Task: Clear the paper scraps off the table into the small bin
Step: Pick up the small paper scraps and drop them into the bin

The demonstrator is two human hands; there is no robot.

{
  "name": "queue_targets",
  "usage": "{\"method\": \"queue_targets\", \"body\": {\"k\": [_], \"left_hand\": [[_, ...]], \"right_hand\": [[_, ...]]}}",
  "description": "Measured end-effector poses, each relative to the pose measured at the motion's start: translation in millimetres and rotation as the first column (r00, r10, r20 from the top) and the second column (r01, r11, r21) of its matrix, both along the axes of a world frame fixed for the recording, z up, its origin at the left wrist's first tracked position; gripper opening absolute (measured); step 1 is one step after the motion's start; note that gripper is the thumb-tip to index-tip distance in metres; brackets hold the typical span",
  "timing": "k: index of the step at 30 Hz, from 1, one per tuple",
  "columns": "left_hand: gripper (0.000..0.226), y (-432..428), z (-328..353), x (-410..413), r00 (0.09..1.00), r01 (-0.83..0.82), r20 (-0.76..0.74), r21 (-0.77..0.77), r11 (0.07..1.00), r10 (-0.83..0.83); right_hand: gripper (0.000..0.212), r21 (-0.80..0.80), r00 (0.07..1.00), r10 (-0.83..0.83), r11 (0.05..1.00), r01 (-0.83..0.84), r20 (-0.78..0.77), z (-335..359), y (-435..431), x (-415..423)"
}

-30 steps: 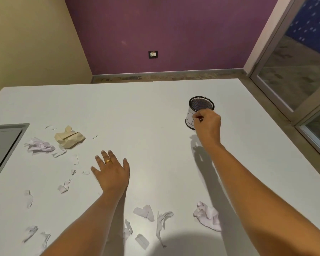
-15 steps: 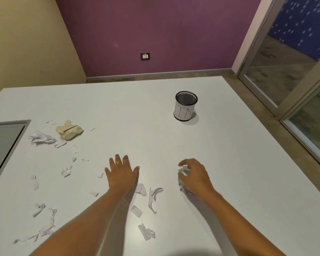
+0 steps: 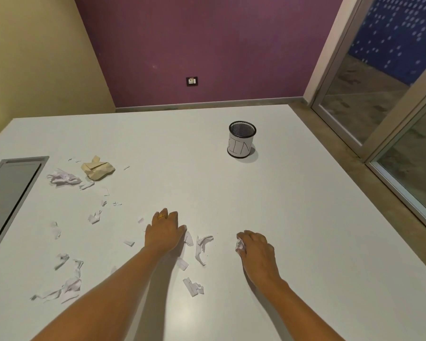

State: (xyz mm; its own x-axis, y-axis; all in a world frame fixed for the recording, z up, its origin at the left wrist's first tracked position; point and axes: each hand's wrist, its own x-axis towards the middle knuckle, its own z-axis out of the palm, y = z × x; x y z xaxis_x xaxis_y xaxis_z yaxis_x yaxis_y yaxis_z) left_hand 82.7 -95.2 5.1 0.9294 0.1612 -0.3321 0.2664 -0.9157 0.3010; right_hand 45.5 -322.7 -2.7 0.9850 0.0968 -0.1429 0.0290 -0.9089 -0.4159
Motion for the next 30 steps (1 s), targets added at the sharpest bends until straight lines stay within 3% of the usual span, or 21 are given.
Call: {"method": "queue_targets", "body": {"k": [9,17,20,23,26,30], "left_hand": [[0.043,-6,4,-8,1.000,-0.009,-0.003,-0.011,1.000,0.009],[0.032,-1,6,3,0.995,-0.076,0.059,-0.116,0.990,0.083],[0.033,4,7,8,0.997,-0.009,0.076,-0.066,0.998,0.014],[0.033,3,7,9,0.997,0.013,0.079,-0.043,0.999,-0.010],[0.034,1,6,13,0.998,0.016,0.062,0.004,1.000,-0.017],[0.035,-2,6,18,0.999,0.013,0.029,0.128,0.992,-0.017]], "right_hand": [[0.022,0.114,1.000,-0.017,0.993,0.015,0.018,-4,10,-2],[0.034,0.208,0.994,0.012,0.978,0.010,-0.108,17,30,13],[0.019,0.221,0.992,0.034,0.975,-0.005,-0.125,20,37,20],[0.020,0.238,0.992,0.104,0.967,-0.086,-0.065,27,45,30],[0.024,0.122,0.985,0.164,0.978,-0.169,0.046,39,49,54],[0.025,0.107,0.975,0.149,0.980,-0.168,0.166,68,51,99]]}}
